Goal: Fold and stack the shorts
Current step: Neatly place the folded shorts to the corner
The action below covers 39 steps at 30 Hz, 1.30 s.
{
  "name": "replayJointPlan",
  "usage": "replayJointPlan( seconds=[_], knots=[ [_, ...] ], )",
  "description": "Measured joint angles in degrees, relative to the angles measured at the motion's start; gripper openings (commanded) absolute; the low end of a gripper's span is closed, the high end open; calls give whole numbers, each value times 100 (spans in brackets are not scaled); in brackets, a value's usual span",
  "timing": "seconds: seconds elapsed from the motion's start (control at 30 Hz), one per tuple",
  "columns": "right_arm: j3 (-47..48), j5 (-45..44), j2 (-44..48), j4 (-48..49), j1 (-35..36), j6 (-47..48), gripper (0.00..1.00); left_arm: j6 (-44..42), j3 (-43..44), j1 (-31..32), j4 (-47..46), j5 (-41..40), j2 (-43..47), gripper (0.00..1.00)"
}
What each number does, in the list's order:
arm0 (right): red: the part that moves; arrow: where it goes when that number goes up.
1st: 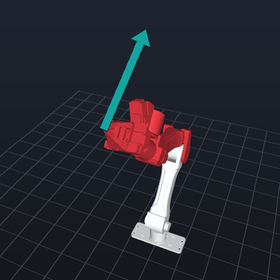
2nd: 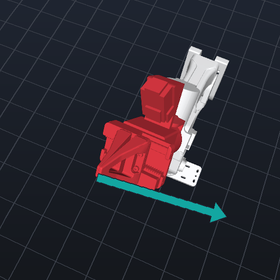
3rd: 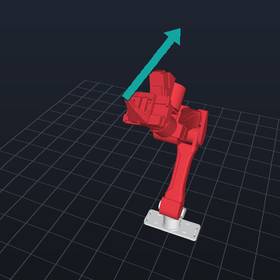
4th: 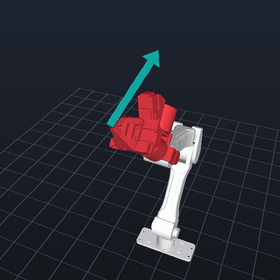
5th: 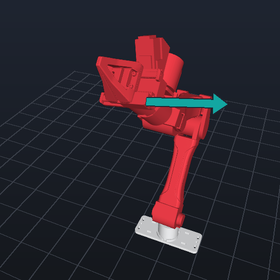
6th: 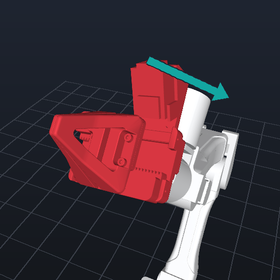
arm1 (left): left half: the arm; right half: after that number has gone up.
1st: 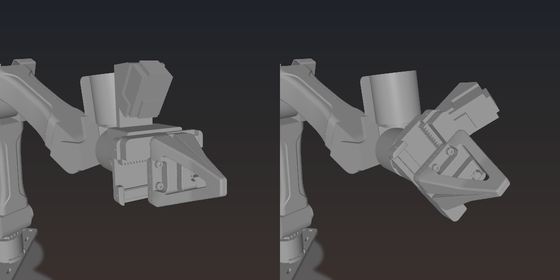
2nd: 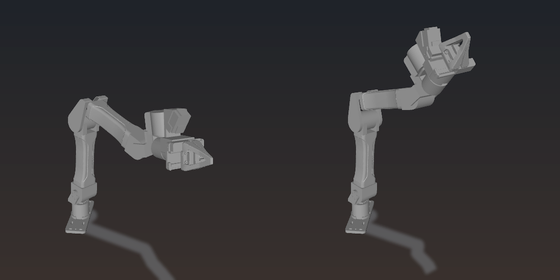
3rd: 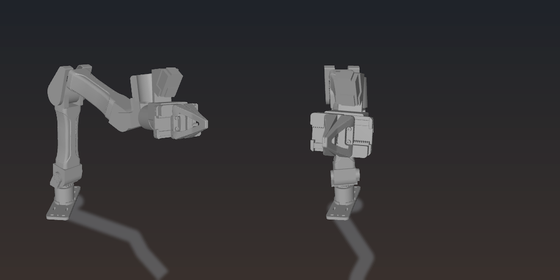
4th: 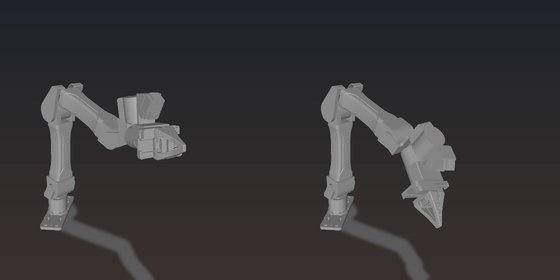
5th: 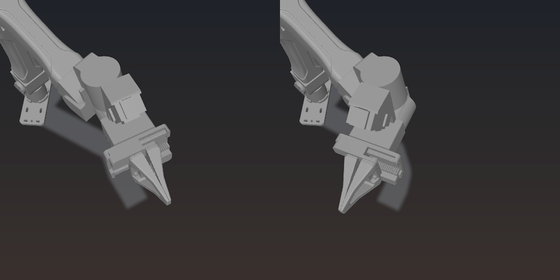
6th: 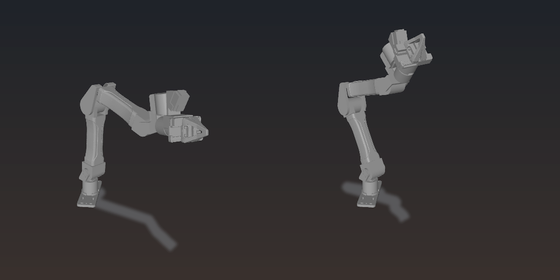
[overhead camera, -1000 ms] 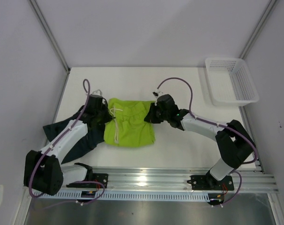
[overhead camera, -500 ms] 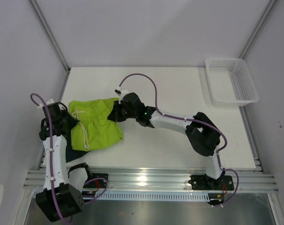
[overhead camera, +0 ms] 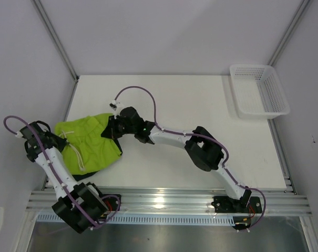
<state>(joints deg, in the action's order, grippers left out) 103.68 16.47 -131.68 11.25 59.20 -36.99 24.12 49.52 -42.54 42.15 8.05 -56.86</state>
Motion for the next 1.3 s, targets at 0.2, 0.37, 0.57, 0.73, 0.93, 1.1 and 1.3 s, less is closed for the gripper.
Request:
replayJointPlan(
  seconds=[0.2, 0.37, 0.57, 0.73, 0.93, 1.1, 1.3],
  knots=[
    [474, 15, -308, -26, 96, -55, 0, 149, -420, -579, -273, 162, 9, 0],
    [726, 50, -514, -125, 98, -63, 0, 251, -492, -691, -431, 160, -310, 5],
    [1051, 59, -852, -282, 90, -122, 5, 332, -492, -938, -420, -59, -566, 45],
    [1239, 55, -1093, -396, 68, -232, 43, 400, -490, -973, -411, -310, -260, 94],
    [1248, -20, -1117, -551, 15, -129, 78, 437, -472, -975, -387, -319, 223, 99],
    [1248, -284, -988, -1108, -70, 74, 80, 435, -424, -697, -404, -210, 680, 99],
    [380, -686, 140, -1517, -372, 299, 100, 417, 50, 774, -402, -177, 748, 99]
  ],
)
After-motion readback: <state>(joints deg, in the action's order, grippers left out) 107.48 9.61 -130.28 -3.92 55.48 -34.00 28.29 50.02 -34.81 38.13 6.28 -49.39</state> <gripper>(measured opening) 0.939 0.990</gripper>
